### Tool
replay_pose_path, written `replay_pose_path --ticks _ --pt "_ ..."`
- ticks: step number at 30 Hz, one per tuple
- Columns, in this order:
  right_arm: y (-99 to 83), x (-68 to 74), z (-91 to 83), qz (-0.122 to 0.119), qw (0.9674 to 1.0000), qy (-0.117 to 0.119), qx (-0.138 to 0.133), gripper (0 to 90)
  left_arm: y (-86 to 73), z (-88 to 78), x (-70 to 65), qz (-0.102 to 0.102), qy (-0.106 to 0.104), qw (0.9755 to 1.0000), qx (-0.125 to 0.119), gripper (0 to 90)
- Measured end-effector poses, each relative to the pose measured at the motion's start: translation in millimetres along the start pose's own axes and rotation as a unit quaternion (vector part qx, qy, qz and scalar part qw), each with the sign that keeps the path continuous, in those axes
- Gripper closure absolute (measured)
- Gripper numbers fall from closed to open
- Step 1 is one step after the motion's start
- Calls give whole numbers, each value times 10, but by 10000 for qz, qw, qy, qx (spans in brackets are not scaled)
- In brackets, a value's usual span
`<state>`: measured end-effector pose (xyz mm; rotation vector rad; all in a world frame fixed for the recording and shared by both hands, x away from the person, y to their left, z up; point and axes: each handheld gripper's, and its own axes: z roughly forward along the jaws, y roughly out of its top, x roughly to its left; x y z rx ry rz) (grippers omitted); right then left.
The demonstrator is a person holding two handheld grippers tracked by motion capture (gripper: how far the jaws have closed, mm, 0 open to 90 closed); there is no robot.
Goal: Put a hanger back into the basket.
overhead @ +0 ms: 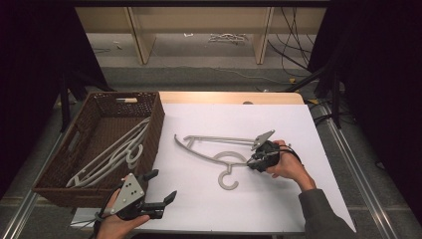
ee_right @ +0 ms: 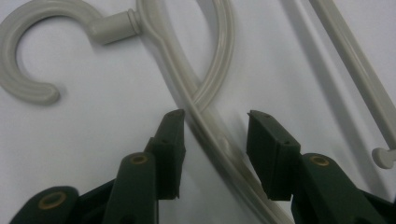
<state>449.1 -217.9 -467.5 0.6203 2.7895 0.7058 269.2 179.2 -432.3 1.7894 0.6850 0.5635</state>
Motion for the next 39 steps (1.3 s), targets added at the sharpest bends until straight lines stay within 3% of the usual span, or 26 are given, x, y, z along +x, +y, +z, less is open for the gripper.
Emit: replay_pose_path --ticks 5,13,16,22,27,29,33,39 --pt "31 -49 16 1 9995 271 141 626 -7 12 -13 42 -48 10000 1 175" --pt "43 -94 29 124 9988 428 222 631 -6 13 -19 23 -34 10000 23 178" --pt "86 -77 33 85 9985 395 365 635 -9 13 -14 84 -47 9999 52 180" --pt "215 -20 45 -209 9959 303 822 679 -12 7 -9 61 -37 10000 41 186" --pt "252 5 50 -373 9943 294 950 704 -13 10 -21 7 -53 10000 52 187" --pt "275 28 55 -590 9925 289 1029 727 -14 26 -24 79 -81 9999 57 188" --pt "292 66 60 -810 9907 272 1062 763 -13 57 -63 168 -193 9996 95 191" --pt "277 89 51 -1240 9870 298 977 810 7 113 -61 259 -172 9994 118 199"
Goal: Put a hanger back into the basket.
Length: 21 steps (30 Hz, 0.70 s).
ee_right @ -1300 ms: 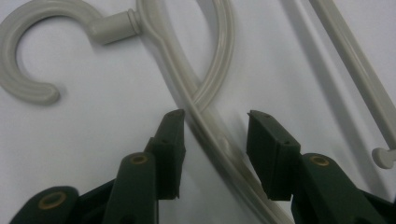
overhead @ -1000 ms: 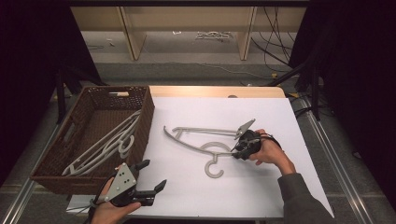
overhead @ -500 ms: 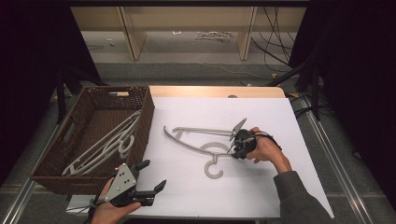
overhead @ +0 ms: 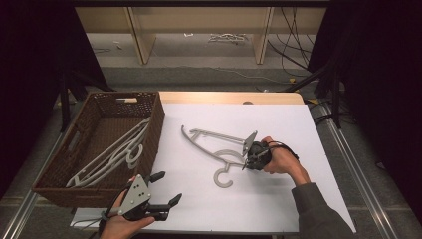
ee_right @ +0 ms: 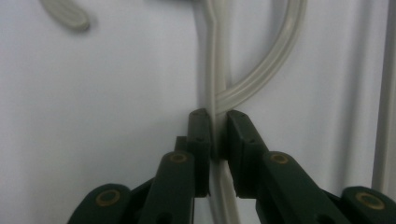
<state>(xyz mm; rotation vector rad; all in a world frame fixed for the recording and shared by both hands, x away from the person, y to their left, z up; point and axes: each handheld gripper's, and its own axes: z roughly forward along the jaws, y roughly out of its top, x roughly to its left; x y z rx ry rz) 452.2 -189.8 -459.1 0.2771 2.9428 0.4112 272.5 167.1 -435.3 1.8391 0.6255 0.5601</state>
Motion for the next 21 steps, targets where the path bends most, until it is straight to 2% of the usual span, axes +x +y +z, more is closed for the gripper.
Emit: replay_pose_path --ticks 1,3,5,6,9,11,15,16,19,21 --pt "-1 6 -3 -19 10000 10 -8 814 14 20 8 68 9 10000 30 203" --pt "-15 6 -10 -81 9999 11 -59 817 54 78 16 339 32 9994 88 309" --pt "-38 -3 -25 -97 9998 130 -129 818 111 160 23 643 148 9976 187 305" --pt "-47 -1 -32 -128 9996 195 -153 818 138 207 26 715 151 9971 218 301" --pt "-63 17 -59 -225 9992 261 -211 819 212 376 26 937 83 9950 349 289" --pt "-64 21 -84 -263 9988 309 -289 819 236 517 18 1129 42 9924 497 285" --pt "-67 61 -148 -304 9983 369 -325 819 254 817 22 1188 -17 9897 798 273" --pt "-69 71 -169 -289 9982 405 -328 819 273 882 36 1372 -44 9859 961 271" --pt "-80 91 -227 -288 9976 454 -426 819 294 1081 45 1444 -46 9831 1125 271" --pt "-84 108 -262 -339 9974 445 -448 819 304 1199 65 1518 -142 9801 1268 277"
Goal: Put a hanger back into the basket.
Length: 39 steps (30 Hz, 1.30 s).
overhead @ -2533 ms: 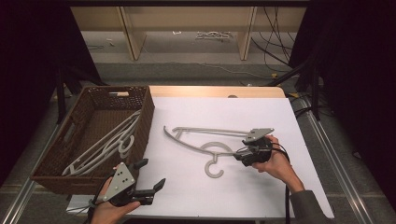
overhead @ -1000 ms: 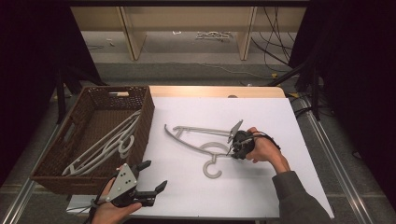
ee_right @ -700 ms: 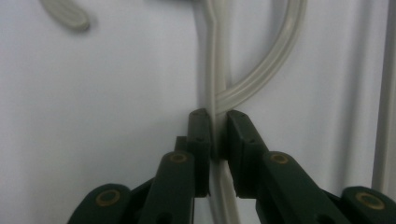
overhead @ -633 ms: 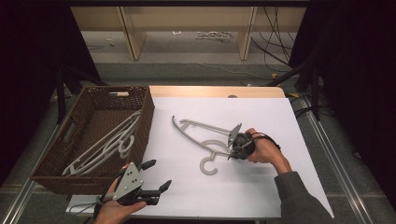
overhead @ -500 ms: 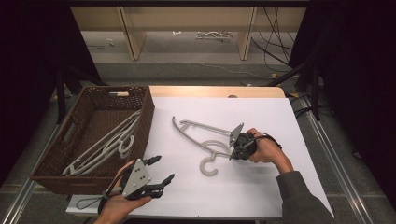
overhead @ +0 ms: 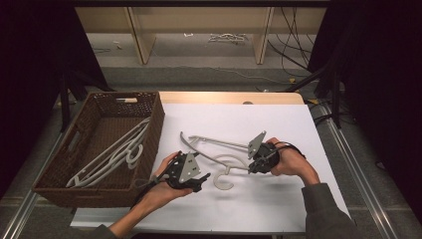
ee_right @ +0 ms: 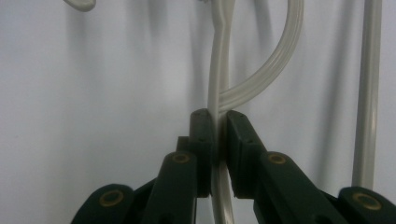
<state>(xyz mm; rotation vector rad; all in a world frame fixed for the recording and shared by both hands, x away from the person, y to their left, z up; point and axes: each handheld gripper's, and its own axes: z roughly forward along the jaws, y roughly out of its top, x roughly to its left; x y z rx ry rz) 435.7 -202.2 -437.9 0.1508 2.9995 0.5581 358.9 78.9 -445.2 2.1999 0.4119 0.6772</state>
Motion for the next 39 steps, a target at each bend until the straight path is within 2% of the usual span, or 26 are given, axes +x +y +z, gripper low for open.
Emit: replay_pose_path --ticks 2,3,5,7,9,10,11,12,13,17,20,22,24,25,26,27,28,29,31,34,39 --pt "-1 22 -28 -14 10000 -16 -13 820 21 107 23 139 -50 9998 155 280" --pt "0 33 -39 -16 10000 15 -12 819 25 160 26 104 -56 9998 152 284" --pt "4 50 -61 -44 10000 13 -28 820 34 235 47 190 -77 9995 228 304" --pt "13 70 -86 -47 10000 8 -43 820 46 301 59 207 -152 9995 194 309" --pt "18 89 -106 -75 10000 37 -50 820 60 346 88 387 -334 9984 227 333" --pt "19 98 -119 -72 9999 55 -46 820 63 373 98 442 -353 9980 265 345" --pt "20 111 -133 -49 9999 75 -45 820 52 408 106 454 -353 9981 226 344" --pt "21 112 -139 -102 9999 62 -78 820 45 421 118 504 -412 9974 314 362" --pt "21 119 -144 -87 9999 75 -83 820 28 458 118 498 -425 9975 258 389" --pt "28 128 -154 -127 9999 80 -82 821 -9 550 129 612 -601 9955 405 416" --pt "38 138 -153 -123 9998 111 -104 820 -10 595 133 599 -517 9963 347 435" --pt "44 138 -153 -163 9997 127 -106 820 25 600 122 708 -527 9956 305 460" --pt "50 143 -158 -130 9998 123 -130 821 50 601 109 869 -559 9943 261 499" --pt "50 143 -159 -134 9997 108 -143 820 65 609 100 1011 -645 9926 190 528" --pt "48 141 -162 -123 9997 112 -151 821 77 609 94 1162 -707 9904 236 601" --pt "47 138 -165 -130 9998 98 -149 820 99 618 86 1418 -647 9875 216 638" --pt "46 139 -166 -141 9997 93 -157 820 102 616 74 1469 -648 9867 251 648" --pt "44 139 -166 -145 9997 94 -150 820 112 603 73 1602 -630 9846 292 662" --pt "34 139 -168 -126 9998 94 -133 822 138 565 72 1691 -749 9824 246 691" --pt "20 117 -193 -84 9996 37 -268 815 192 511 70 1940 -712 9780 278 722" --pt "-10 88 -239 94 9990 -87 -434 786 241 472 52 2050 -729 9755 320 752"
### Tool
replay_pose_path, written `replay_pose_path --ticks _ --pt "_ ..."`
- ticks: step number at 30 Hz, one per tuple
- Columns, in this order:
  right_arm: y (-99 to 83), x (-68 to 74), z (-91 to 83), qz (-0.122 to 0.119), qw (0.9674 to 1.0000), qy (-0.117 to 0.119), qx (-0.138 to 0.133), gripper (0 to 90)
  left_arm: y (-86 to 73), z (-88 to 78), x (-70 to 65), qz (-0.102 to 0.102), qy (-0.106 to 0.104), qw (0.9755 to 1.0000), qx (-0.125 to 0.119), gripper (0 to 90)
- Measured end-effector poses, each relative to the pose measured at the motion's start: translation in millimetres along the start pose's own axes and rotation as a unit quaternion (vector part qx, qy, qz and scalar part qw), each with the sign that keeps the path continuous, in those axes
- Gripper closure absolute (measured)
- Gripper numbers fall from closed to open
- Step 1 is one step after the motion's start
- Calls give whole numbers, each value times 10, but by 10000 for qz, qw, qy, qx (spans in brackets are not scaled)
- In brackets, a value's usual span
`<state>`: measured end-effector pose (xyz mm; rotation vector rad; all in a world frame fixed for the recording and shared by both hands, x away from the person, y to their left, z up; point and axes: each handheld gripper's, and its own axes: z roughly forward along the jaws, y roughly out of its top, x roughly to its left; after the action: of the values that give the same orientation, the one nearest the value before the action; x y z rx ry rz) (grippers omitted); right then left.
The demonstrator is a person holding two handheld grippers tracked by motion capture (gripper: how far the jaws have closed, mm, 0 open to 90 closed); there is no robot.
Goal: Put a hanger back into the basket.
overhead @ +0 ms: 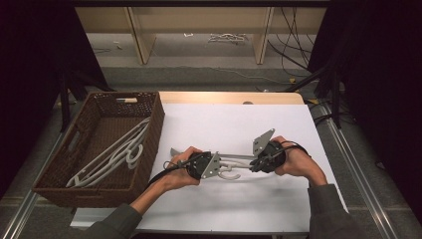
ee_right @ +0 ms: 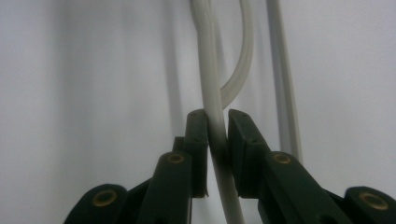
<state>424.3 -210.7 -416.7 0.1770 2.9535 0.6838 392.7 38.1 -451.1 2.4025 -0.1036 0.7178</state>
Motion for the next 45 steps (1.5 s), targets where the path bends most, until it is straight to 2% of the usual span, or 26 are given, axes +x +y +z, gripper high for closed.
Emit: replay_pose_path --ticks 4,6,9,12,15,17,20,21,22,23,24,26,28,29,32,33,35,37,38,39,40,41,42,43,44,45 --pt "-12 -21 -27 207 9996 -124 -138 745 58 -62 28 -2 -60 10000 1 769" --pt "-18 -46 -59 518 9978 -260 -312 692 77 -106 48 -107 -111 9998 -114 788" --pt "-15 -80 -82 807 9937 -526 -567 639 88 -150 85 -376 -171 9989 -215 795" --pt "9 -92 -105 1031 9899 -643 -726 561 65 -173 129 -680 -222 9973 -192 796" --pt "30 -100 -132 1273 9844 -864 -853 473 39 -194 175 -977 -231 9948 -185 796" --pt "38 -98 -158 1525 9781 -1005 -998 431 22 -216 208 -1160 -236 9927 -208 796" --pt "36 -99 -219 1736 9700 -1196 -1210 378 -1 -272 284 -1384 -211 9897 -280 796" --pt "34 -97 -241 1781 9666 -1284 -1320 361 16 -229 223 -2093 -66 9749 -756 796" --pt "35 -95 -258 1865 9619 -1390 -1440 344 -18 -320 324 -1589 -87 9868 -289 796" --pt "34 -93 -288 1933 9584 -1445 -1521 336 -23 -347 348 -1635 -71 9861 -278 796" --pt "38 -82 -310 2048 9533 -1499 -1638 326 -27 -370 362 -1734 -33 9844 -287 796" --pt "36 -72 -362 2088 9485 -1558 -1802 304 -28 -411 395 -1876 44 9820 -233 796" --pt "43 -36 -402 2184 9439 -1571 -1915 292 -26 -431 412 -2069 103 9780 -239 795" --pt "47 -20 -419 2203 9413 -1615 -1986 291 -28 -443 421 -2110 113 9772 -221 796" --pt "58 36 -468 2387 9302 -1723 -2194 278 -50 -488 454 -2341 103 9718 -276 796" --pt "58 49 -476 2381 9277 -1730 -2297 272 -57 -511 468 -2406 113 9701 -300 795" --pt "57 94 -490 2465 9247 -1711 -2342 251 -69 -565 495 -2551 115 9662 -356 796" --pt "50 141 -489 2475 9233 -1745 -2362 252 -78 -627 523 -2767 93 9597 -473 795" --pt "44 165 -490 2488 9215 -1771 -2397 252 -79 -666 534 -2871 47 9563 -551 795" --pt "40 184 -485 2462 9206 -1764 -2466 253 -74 -713 538 -2917 35 9545 -616 795" --pt "33 208 -497 2454 9191 -1771 -2525 253 -68 -765 546 -2921 25 9541 -662 795" --pt "29 229 -502 2450 9165 -1718 -2656 253 -59 -816 554 -3033 8 9501 -728 795" --pt "21 243 -516 2419 9172 -1570 -2748 253 -51 -870 565 -3108 -20 9473 -780 795" --pt "13 263 -532 2438 9146 -1545 -2832 251 -34 -920 576 -3167 -33 9446 -861 795" --pt "7 280 -551 2432 9128 -1574 -2880 244 -15 -977 586 -3193 -13 9437 -859 795" --pt "5 304 -571 2425 9128 -1575 -2885 245 3 -1033 602 -3175 -21 9442 -873 795"
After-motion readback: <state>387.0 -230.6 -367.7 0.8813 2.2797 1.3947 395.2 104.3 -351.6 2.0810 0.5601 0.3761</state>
